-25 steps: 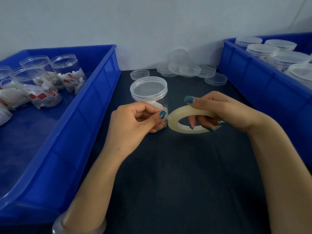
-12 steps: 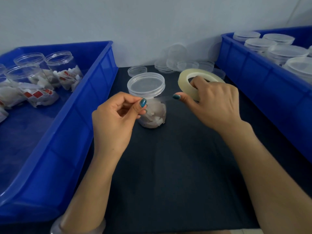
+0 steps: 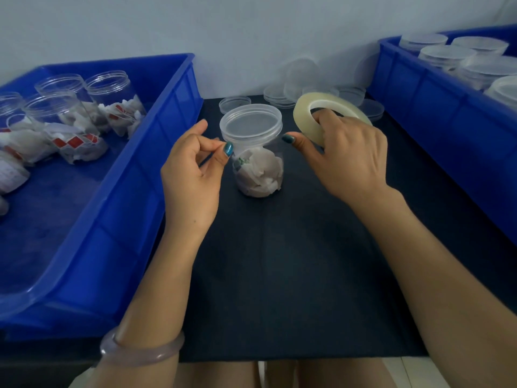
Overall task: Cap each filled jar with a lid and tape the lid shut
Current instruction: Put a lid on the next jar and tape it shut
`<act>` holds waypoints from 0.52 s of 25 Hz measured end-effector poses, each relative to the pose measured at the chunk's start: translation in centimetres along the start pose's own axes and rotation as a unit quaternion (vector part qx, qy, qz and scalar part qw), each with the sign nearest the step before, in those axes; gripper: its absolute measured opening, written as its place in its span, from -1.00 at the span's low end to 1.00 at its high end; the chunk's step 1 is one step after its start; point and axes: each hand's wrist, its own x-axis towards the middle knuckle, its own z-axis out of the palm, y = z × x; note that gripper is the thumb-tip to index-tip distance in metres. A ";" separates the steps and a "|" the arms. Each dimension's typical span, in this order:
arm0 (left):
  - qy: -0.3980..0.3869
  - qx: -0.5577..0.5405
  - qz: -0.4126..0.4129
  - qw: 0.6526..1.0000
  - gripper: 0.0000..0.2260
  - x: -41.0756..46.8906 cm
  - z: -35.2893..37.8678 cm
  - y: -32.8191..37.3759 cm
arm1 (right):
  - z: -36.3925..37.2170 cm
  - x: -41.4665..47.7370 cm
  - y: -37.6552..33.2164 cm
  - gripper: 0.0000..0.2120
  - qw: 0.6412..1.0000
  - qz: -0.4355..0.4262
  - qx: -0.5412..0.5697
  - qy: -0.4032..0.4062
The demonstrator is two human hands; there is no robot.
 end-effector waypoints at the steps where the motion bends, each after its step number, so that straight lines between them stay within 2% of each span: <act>1: 0.001 -0.007 0.000 1.000 -0.92 0.0 0.1 -0.1 | 0.1 0.0 0.0 -0.36 1.000 0.001 0.003 -0.001; 7: -0.055 -0.049 0.022 0.997 -0.96 0.6 0.7 -0.1 | 1.1 0.6 -0.4 -0.37 0.999 0.021 0.049 -0.010; 13: -0.099 -0.102 0.058 0.988 -0.83 1.5 1.4 -0.3 | 1.9 1.2 -0.2 -0.27 0.992 0.050 0.103 -0.050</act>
